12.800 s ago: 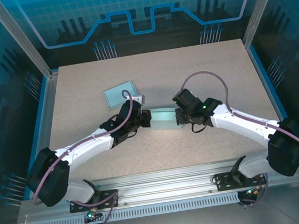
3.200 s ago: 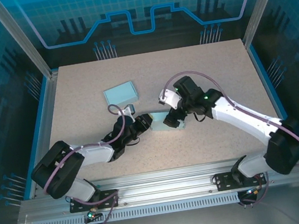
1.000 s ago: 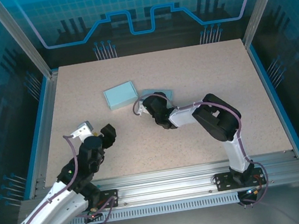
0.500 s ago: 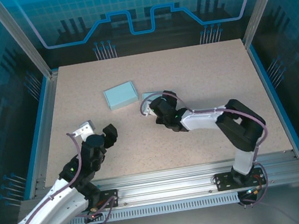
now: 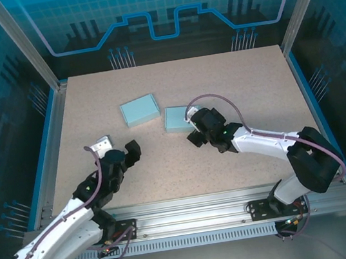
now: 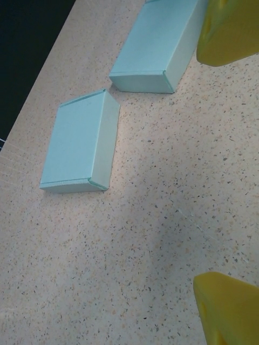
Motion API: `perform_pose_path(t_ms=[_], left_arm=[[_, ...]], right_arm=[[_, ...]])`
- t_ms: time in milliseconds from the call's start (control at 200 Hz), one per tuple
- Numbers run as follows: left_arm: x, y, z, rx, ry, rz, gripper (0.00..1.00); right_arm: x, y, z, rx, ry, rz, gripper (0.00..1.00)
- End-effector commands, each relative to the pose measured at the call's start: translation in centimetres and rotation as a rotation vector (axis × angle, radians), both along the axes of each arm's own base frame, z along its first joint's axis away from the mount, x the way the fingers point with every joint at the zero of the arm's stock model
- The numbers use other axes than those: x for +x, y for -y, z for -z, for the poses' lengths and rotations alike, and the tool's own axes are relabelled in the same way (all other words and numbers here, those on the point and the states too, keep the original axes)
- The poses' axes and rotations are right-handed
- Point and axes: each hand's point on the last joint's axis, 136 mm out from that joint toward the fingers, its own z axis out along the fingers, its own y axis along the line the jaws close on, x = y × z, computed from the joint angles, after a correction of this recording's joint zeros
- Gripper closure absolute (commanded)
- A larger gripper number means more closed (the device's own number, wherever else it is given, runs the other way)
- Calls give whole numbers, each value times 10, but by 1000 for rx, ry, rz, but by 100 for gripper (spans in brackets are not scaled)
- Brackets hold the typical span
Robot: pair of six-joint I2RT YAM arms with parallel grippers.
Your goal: Fold the paper box
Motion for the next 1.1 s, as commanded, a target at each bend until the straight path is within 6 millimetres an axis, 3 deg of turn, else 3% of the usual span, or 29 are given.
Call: perform_pose_path(t_ms=[0, 175, 320, 795, 1096], left_arm=[[10, 5, -16, -13, 33, 9, 1], [19, 9, -14, -29, 32, 11, 1], [26, 12, -11, -48, 24, 18, 1], [33, 14, -3, -63, -2, 23, 1], [34, 13, -3, -60, -8, 23, 1]], right_arm=[[0, 18, 14, 31, -124, 156, 0], [-12, 31, 43, -11, -236, 306, 0], [-8, 34, 61, -9, -247, 393, 0], [61, 43, 66, 25, -212, 561, 0], [71, 39, 71, 75, -232, 557, 0]])
